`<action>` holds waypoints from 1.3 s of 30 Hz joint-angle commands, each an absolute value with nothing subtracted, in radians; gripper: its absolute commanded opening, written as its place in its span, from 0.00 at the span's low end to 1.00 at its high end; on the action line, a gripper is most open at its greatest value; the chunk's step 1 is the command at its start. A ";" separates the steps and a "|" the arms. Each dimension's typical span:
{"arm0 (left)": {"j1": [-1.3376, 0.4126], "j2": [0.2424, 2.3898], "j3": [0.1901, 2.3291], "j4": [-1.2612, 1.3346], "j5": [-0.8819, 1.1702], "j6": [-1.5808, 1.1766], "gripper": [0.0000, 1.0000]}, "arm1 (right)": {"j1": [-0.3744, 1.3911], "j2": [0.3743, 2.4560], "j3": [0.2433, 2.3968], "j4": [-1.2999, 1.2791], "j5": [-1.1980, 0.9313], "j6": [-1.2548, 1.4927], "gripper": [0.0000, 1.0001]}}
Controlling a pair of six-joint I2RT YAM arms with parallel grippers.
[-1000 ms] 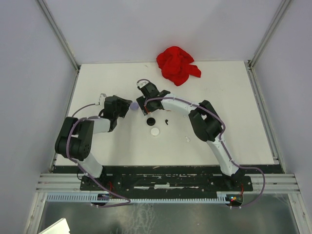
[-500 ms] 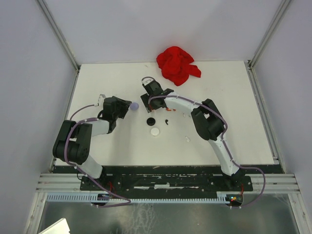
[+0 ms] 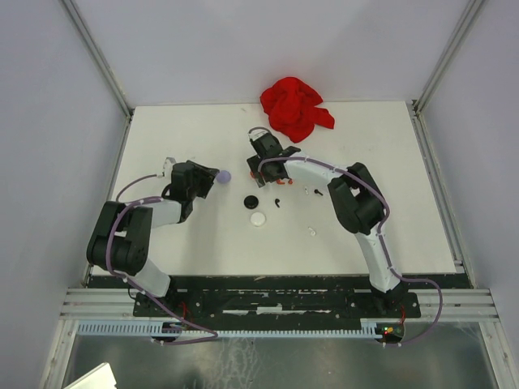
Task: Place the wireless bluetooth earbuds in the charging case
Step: Pick up the charging case at the center of the board.
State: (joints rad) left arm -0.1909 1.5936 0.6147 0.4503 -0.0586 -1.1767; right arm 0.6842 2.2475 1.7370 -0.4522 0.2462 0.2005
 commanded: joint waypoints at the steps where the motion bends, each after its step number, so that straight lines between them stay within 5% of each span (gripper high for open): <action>1: -0.187 1.557 0.610 0.474 -0.054 -1.133 0.60 | 0.669 2.149 1.705 -0.427 0.247 0.186 0.83; 12: -0.186 1.554 0.622 0.494 0.005 -1.118 0.60 | 0.670 2.183 1.763 -0.429 0.054 0.149 0.83; 39: -0.181 1.519 0.643 0.485 0.052 -1.107 0.59 | 0.690 2.361 1.952 -0.466 0.060 0.149 0.77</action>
